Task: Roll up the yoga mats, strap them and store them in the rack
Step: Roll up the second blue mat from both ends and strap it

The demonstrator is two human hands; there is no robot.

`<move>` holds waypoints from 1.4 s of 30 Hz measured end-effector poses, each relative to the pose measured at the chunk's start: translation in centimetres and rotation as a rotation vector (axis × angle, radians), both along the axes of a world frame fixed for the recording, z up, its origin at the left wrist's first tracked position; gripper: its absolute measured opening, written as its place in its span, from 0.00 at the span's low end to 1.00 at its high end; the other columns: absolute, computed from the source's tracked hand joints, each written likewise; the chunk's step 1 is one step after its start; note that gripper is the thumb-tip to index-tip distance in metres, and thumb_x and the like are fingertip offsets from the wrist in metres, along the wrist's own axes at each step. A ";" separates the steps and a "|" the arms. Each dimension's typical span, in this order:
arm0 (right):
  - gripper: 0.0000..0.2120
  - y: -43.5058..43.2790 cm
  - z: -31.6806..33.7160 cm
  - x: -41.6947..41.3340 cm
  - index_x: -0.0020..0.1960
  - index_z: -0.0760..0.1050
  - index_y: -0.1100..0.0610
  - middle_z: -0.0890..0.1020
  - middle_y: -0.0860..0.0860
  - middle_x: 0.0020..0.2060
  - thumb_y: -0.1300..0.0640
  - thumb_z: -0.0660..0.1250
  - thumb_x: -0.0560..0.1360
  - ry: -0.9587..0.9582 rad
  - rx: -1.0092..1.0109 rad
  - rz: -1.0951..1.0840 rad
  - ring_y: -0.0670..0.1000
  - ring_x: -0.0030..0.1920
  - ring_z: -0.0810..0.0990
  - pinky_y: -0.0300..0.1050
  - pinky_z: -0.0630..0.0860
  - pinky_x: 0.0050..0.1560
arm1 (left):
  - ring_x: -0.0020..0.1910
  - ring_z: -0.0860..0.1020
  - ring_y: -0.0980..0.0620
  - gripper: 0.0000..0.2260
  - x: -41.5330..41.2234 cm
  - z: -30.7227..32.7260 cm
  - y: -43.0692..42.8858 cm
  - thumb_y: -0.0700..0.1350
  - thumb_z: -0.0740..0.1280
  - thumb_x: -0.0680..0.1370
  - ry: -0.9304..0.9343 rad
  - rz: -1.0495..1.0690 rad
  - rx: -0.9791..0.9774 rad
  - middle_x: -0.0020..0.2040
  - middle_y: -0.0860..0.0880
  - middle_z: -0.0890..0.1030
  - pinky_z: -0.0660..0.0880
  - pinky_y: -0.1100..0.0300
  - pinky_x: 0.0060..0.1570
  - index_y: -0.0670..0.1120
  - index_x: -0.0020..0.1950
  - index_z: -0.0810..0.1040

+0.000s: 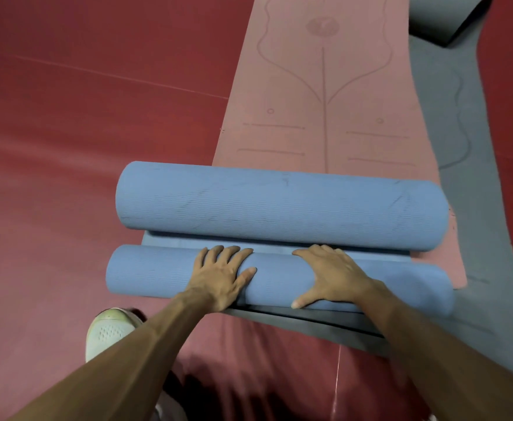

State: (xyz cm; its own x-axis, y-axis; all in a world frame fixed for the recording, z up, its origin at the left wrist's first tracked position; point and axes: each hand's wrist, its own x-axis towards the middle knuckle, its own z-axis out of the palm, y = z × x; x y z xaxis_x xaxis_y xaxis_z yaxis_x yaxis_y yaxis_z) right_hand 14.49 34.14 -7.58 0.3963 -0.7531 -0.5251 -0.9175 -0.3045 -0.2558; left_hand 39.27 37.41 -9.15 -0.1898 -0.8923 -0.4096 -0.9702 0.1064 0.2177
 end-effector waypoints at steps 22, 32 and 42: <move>0.21 -4.5 -1.5 1.9 0.72 0.63 0.50 0.74 0.47 0.65 0.46 0.51 0.81 -0.071 -0.409 -0.351 0.50 0.65 0.72 0.47 0.62 0.66 | 0.61 0.67 0.46 0.33 -0.2 -0.4 -8.5 0.63 0.38 0.73 0.068 0.043 -0.260 0.64 0.47 0.66 0.65 0.51 0.62 0.49 0.69 0.64; 0.30 -6.1 -1.2 1.8 0.79 0.52 0.52 0.59 0.48 0.76 0.46 0.56 0.80 -0.101 -0.436 -0.330 0.50 0.76 0.55 0.51 0.56 0.72 | 0.62 0.75 0.44 0.27 -0.5 -0.1 -3.9 0.56 0.44 0.82 -0.032 -0.032 -0.339 0.65 0.43 0.76 0.59 0.51 0.66 0.44 0.65 0.75; 0.23 -7.9 -1.7 1.4 0.73 0.65 0.58 0.69 0.53 0.69 0.53 0.59 0.79 -0.179 -0.539 -0.341 0.55 0.68 0.68 0.51 0.62 0.67 | 0.77 0.50 0.51 0.38 -0.8 -0.1 -6.6 0.60 0.27 0.71 -0.073 -0.031 -0.203 0.78 0.51 0.54 0.46 0.52 0.74 0.53 0.78 0.51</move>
State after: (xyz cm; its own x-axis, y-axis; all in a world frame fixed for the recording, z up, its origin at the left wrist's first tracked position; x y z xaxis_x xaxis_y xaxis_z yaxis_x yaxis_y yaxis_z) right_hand 15.88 26.22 -9.30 0.1358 -0.9907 0.0127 -0.9425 -0.1331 -0.3066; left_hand 38.50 30.84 -9.23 -0.1951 -0.9520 -0.2359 -0.9781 0.1712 0.1182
